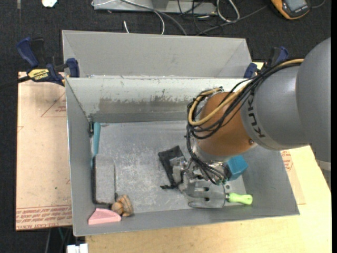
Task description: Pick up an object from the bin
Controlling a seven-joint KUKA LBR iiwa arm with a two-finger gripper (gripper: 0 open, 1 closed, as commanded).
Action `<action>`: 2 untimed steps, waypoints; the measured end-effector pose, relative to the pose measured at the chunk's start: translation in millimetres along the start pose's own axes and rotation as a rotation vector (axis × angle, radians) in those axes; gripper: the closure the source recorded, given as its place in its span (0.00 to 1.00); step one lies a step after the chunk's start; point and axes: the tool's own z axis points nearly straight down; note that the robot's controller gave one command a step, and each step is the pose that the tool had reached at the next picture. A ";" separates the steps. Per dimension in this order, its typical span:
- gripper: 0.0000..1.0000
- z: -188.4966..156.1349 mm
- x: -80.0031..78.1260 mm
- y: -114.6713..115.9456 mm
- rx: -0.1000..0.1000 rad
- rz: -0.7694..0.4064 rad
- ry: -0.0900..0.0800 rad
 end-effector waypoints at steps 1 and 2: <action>1.00 -27.4 3.0 1.1 -0.003 -0.001 0.011; 1.00 -62.1 -0.2 0.5 0.000 0.000 0.001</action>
Offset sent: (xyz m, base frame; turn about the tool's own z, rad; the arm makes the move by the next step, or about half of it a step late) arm -0.0034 0.0000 0.0467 -0.0003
